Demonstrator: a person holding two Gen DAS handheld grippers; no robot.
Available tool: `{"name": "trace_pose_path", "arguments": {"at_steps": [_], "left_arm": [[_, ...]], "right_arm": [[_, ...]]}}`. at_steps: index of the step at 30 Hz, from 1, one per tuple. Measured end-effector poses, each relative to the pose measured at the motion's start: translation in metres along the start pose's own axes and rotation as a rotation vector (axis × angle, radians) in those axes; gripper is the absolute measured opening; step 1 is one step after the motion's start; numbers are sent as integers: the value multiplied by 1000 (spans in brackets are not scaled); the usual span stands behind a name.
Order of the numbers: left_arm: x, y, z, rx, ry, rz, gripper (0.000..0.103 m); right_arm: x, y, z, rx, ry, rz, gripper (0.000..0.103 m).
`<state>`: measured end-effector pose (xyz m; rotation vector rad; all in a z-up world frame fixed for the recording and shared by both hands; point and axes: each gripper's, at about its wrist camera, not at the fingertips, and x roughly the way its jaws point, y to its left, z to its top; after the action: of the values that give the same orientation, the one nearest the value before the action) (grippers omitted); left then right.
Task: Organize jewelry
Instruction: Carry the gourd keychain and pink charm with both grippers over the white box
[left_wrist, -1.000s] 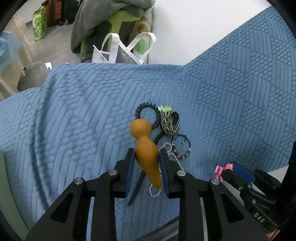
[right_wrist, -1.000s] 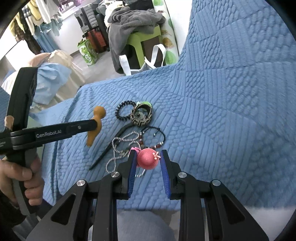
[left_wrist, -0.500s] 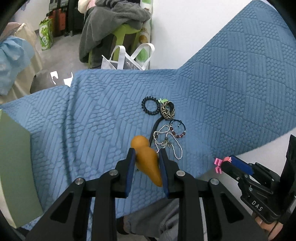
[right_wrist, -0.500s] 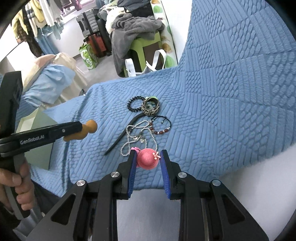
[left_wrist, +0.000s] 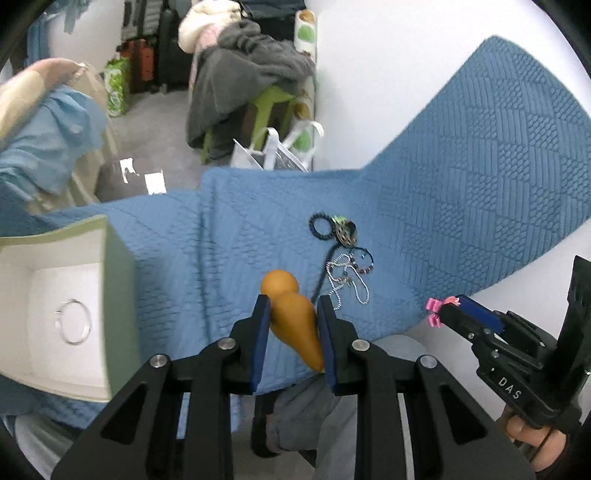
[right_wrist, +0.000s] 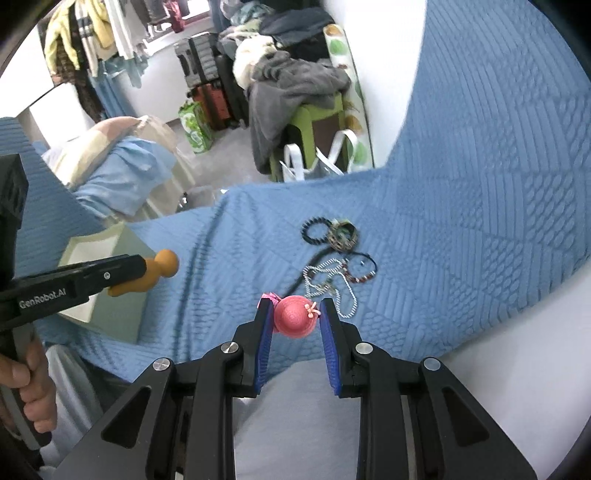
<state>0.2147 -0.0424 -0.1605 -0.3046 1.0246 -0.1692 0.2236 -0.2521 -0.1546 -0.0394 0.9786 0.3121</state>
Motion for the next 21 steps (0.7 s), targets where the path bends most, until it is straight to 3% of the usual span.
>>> {"name": "trace_pose_path", "arguments": {"at_steps": [13,21], "left_arm": [[-86,36,7,-17,-103,31,26],[-112,80,9,-48,-151,36,26]], "right_arm": [[-50,77,35,-67,-114,97,23],[-45,129,50,-121,-141,157,23]]}}
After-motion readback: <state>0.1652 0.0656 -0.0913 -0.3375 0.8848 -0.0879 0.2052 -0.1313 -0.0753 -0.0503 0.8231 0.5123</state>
